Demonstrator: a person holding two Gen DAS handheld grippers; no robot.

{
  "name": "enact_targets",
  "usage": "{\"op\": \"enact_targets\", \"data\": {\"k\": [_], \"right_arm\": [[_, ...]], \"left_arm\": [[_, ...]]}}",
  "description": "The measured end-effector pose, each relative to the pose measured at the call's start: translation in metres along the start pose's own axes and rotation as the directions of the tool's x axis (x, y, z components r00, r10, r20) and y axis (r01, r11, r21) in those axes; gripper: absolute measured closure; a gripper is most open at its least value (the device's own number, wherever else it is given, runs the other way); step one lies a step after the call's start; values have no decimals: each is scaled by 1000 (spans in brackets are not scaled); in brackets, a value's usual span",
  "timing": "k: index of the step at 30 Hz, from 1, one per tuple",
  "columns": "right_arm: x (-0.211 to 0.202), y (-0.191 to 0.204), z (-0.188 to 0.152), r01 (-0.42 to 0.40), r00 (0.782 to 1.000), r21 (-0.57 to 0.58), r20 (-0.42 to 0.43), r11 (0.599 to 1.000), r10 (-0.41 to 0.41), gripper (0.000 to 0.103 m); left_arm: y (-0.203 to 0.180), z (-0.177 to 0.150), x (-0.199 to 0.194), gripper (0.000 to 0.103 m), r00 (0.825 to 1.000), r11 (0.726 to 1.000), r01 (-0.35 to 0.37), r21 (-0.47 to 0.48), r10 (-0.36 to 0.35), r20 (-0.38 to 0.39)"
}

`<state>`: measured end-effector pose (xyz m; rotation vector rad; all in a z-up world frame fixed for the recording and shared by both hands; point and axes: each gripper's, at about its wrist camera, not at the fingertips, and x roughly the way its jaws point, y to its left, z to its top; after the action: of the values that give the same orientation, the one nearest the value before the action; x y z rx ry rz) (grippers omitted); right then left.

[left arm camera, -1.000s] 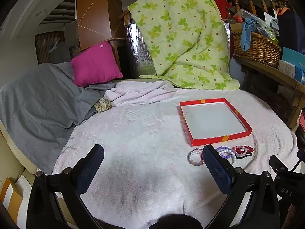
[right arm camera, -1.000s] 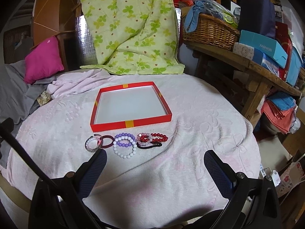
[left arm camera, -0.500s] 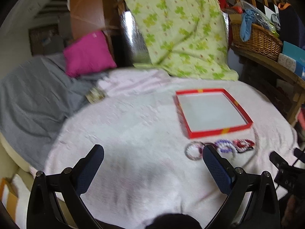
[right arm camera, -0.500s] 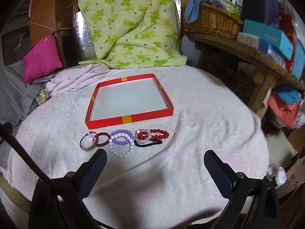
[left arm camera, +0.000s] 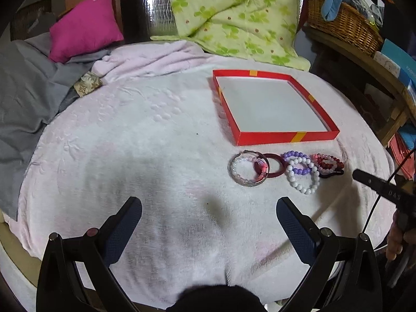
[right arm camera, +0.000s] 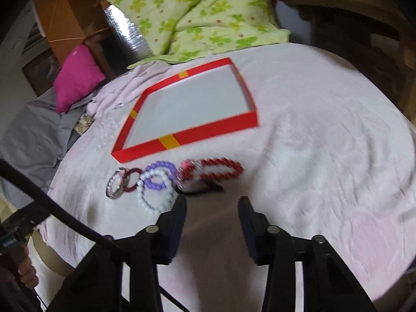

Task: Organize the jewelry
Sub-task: 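Grasp the pink-white bead bracelet with the right tool while the left tool grasps the silver bangle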

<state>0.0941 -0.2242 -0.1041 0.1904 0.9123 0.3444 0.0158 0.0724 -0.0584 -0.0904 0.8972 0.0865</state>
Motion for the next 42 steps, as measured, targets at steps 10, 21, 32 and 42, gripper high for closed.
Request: {"op": "enact_targets", "data": {"k": [10, 21, 32, 42], "right_arm": [[37, -11, 37, -116, 993, 85, -27, 990, 118, 75], [79, -4, 42, -104, 980, 56, -164, 993, 112, 93], [65, 7, 46, -120, 987, 30, -101, 992, 123, 94], [50, 3, 51, -202, 978, 72, -28, 977, 205, 94]], "left_arm": [[-12, 7, 28, 31, 996, 997, 73, 3, -72, -59], [-39, 28, 73, 31, 990, 993, 94, 65, -86, -115], [-39, 45, 95, 31, 988, 994, 97, 54, -89, -126], [-44, 39, 127, 28, 979, 992, 114, 51, -103, -177]]}}
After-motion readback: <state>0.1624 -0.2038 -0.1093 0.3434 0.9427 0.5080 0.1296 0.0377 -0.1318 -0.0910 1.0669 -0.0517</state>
